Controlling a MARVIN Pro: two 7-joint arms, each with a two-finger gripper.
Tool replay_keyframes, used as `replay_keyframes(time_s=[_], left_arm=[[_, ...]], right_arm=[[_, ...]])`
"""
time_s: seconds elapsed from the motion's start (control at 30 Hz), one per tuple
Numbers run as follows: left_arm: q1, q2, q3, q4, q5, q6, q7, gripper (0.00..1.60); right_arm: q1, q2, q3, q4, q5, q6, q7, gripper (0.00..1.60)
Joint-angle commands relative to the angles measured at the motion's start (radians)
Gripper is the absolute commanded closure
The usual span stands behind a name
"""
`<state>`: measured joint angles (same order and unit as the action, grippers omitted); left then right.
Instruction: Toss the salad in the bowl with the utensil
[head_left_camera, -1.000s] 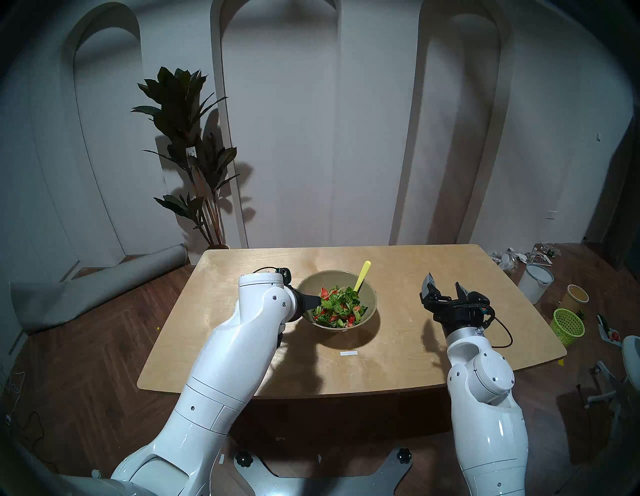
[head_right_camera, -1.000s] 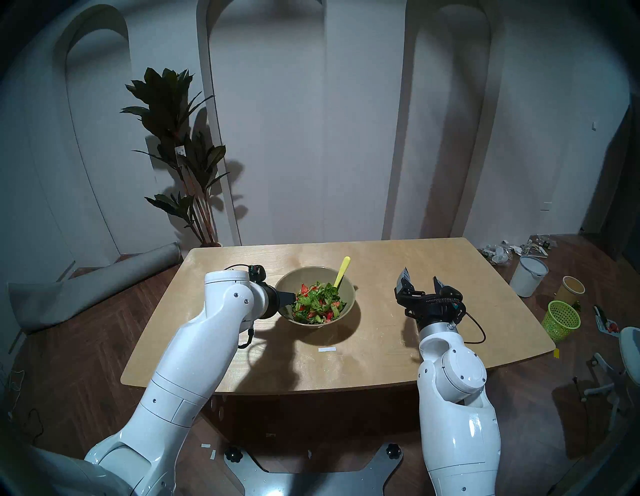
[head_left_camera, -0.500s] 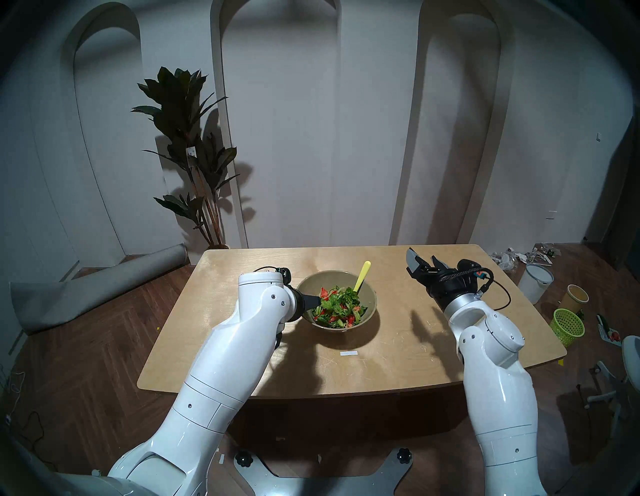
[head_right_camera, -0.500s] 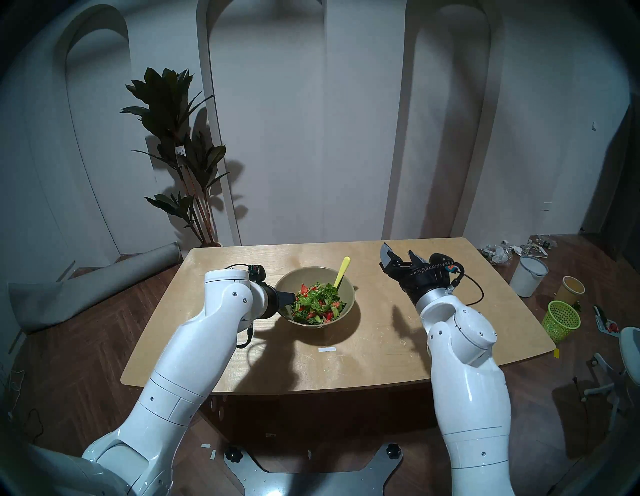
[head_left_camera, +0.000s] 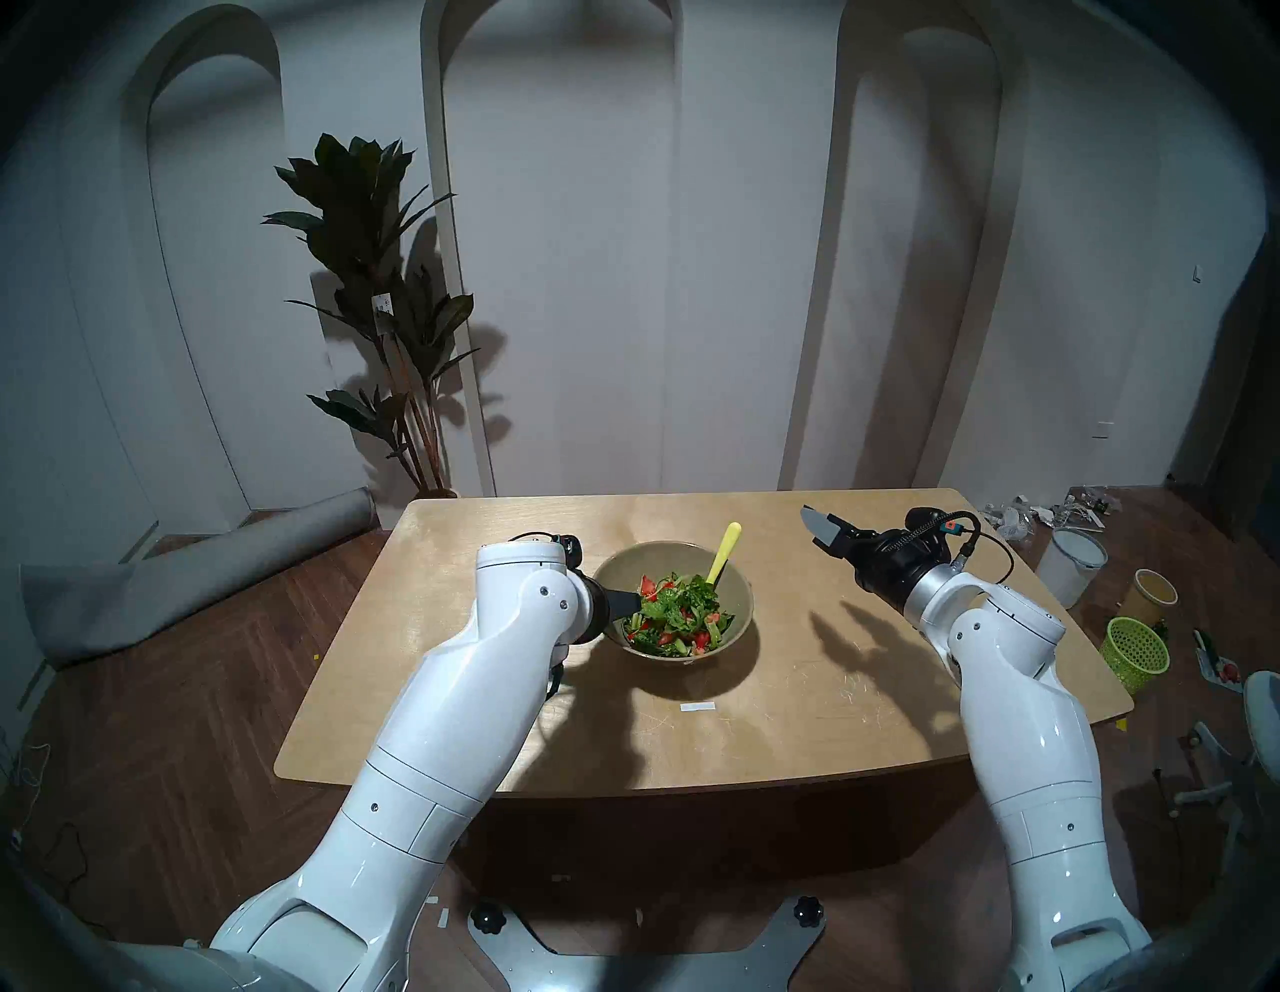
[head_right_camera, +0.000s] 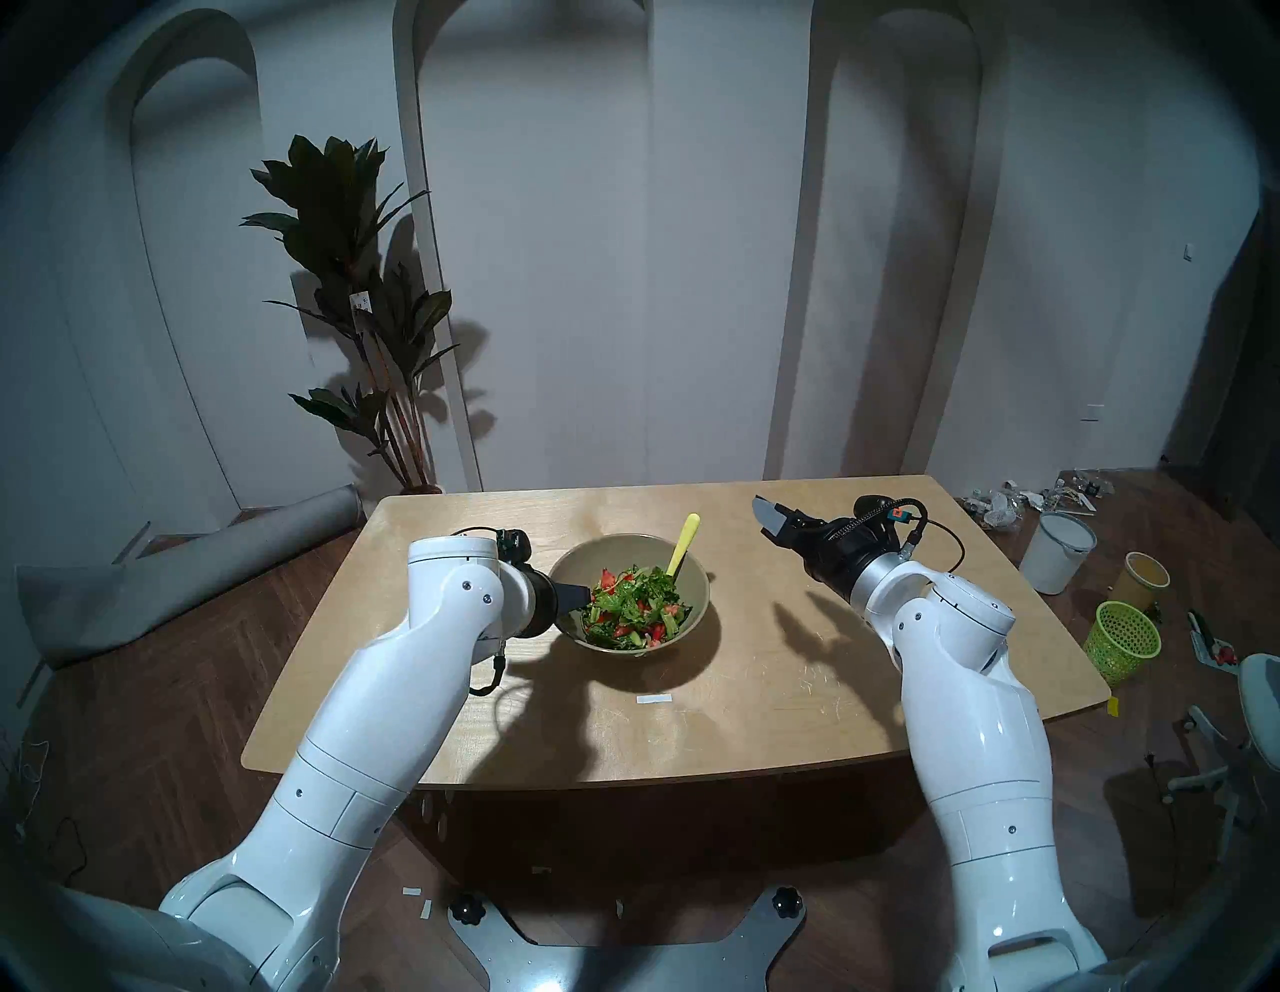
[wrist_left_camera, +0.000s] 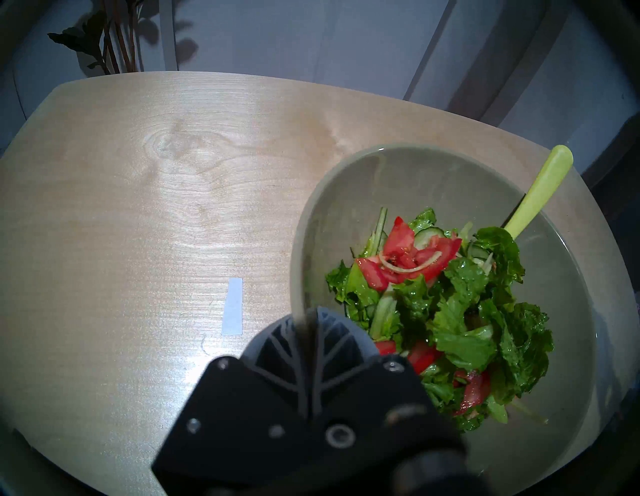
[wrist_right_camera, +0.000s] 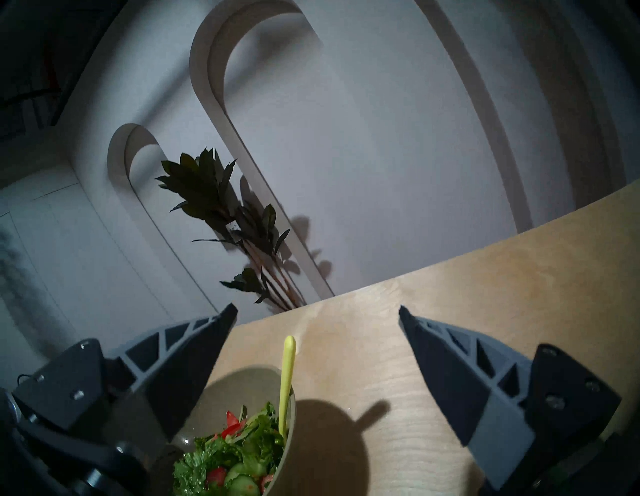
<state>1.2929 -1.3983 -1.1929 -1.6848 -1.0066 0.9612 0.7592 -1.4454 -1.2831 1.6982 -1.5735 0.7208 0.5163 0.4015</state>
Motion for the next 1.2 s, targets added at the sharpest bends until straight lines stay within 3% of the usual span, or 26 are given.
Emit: replay_keyframes(time_s=[0.0, 0.63, 0.67, 0.9, 0.93, 1.17], left_arm=[[-0.012, 0.007, 0.001, -0.004, -0.008, -0.001, 0.007, 1.60], [-0.023, 0.025, 0.018, -0.004, -0.056, -0.001, 0.039, 1.60], [-0.023, 0.026, 0.019, -0.004, -0.058, -0.001, 0.040, 1.60], [-0.028, 0.033, 0.025, -0.004, -0.076, -0.001, 0.052, 1.60], [-0.028, 0.033, 0.026, -0.004, -0.079, -0.001, 0.054, 1.60], [-0.033, 0.040, 0.032, -0.004, -0.098, -0.001, 0.066, 1.60]], right_arm=[[0.110, 0.043, -0.054, 0.075, 0.017, 0.004, 0.063, 0.00], [0.311, 0.037, -0.184, 0.376, 0.002, -0.037, 0.205, 0.00], [0.288, 0.033, -0.179, 0.358, 0.005, -0.047, 0.207, 0.00], [0.384, 0.020, -0.231, 0.494, -0.008, -0.065, 0.260, 0.00], [0.360, 0.016, -0.225, 0.473, -0.009, -0.074, 0.260, 0.00], [0.437, 0.000, -0.268, 0.588, -0.032, -0.095, 0.321, 0.00]])
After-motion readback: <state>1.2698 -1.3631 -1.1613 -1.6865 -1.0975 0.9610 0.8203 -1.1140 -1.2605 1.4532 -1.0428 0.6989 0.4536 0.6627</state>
